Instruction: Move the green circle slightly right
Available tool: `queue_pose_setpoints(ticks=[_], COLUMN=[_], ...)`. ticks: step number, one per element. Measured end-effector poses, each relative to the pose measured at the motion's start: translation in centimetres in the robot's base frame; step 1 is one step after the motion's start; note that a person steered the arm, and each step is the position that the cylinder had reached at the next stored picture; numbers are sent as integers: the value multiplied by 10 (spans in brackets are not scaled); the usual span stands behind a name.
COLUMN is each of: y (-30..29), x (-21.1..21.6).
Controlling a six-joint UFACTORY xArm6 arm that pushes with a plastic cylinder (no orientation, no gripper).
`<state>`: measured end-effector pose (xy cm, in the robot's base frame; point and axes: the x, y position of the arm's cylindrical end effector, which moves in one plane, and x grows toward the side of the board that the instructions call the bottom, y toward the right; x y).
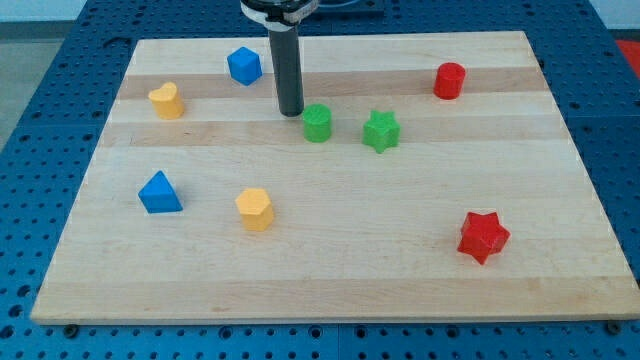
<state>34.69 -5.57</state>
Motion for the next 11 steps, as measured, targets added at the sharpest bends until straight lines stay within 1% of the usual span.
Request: queue_pose_setpoints(ticks=[2, 3, 6, 8, 10, 11], y=[9, 28, 30, 47, 49, 49], x=[0, 0, 0, 0, 0, -7])
